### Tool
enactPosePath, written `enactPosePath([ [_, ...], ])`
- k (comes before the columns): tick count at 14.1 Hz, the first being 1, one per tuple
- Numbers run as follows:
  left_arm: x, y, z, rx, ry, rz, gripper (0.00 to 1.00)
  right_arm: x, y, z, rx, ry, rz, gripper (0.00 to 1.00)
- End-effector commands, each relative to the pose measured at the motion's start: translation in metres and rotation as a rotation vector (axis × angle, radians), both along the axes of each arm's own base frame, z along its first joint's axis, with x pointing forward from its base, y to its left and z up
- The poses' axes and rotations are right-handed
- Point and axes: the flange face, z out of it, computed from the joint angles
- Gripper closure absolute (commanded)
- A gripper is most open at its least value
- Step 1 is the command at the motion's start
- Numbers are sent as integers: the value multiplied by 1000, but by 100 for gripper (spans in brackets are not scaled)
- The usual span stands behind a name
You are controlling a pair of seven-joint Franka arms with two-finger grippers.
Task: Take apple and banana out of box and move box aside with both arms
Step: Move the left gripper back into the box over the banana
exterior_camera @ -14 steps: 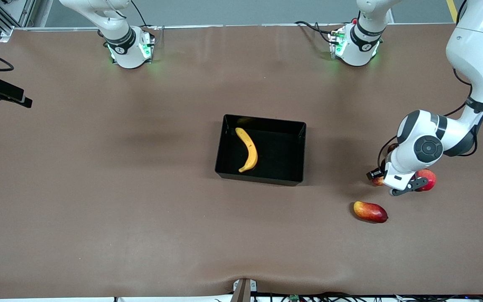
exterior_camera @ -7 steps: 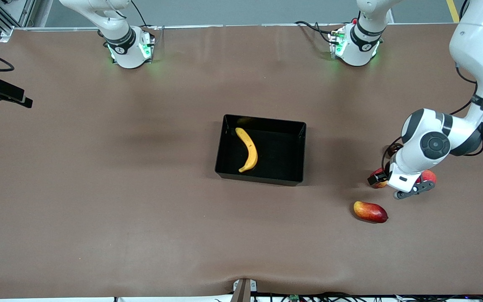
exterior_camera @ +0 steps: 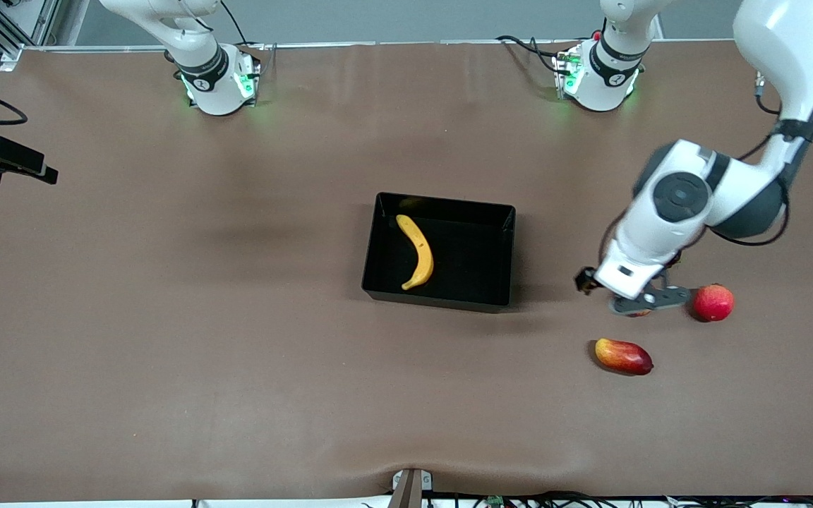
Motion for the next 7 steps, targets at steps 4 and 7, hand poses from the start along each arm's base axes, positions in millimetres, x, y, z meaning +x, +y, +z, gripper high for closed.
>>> enactPosePath([
  [4, -39, -138, 23, -105, 47, -147, 0, 3, 5, -4, -3, 13, 20, 0],
  [7, -61, -201, 5, -146, 84, -243, 0, 3, 5, -3, -3, 11, 20, 0],
])
